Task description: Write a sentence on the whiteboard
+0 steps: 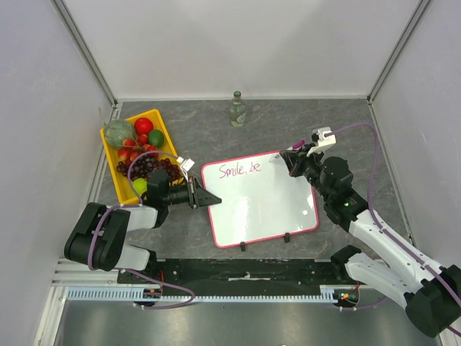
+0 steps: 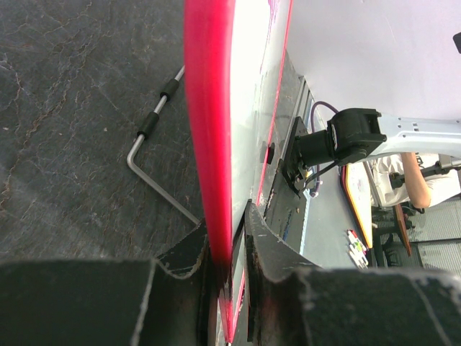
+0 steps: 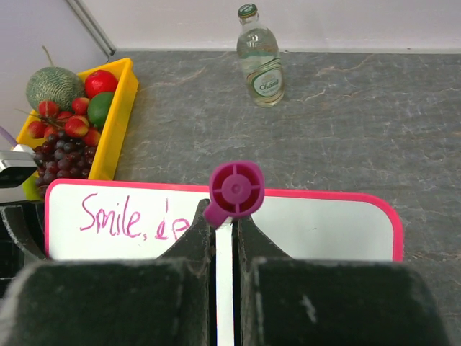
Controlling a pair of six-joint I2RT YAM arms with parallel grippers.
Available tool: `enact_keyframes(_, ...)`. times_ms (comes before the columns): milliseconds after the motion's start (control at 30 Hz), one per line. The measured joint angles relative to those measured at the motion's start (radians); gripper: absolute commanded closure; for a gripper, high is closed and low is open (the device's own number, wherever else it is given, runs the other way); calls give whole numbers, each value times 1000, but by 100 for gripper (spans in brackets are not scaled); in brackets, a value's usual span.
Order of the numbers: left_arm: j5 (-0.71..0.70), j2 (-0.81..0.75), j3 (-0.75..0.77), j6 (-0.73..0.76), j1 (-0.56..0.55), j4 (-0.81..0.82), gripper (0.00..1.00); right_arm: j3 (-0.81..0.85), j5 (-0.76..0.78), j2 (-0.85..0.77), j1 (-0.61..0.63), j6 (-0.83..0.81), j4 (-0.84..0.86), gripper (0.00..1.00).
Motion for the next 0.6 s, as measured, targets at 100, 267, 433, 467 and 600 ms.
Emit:
enact_keyframes(100, 0, 0, 0, 0, 0, 0, 98, -5, -20, 1, 0, 4, 14, 100)
enact_keyframes(267, 0, 0, 0, 0, 0, 0, 98, -6, -30, 14, 0, 8, 26, 100)
enact_keyframes(433, 0, 0, 0, 0, 0, 0, 98, -7, -29, 23, 0, 8, 28, 100)
enact_keyframes(467, 0, 0, 0, 0, 0, 0, 98, -7, -28, 27, 0, 8, 28, 100)
enact_keyframes(600, -1, 0, 0, 0, 0, 0, 98, -10, -22, 39, 0, 8, 29, 100)
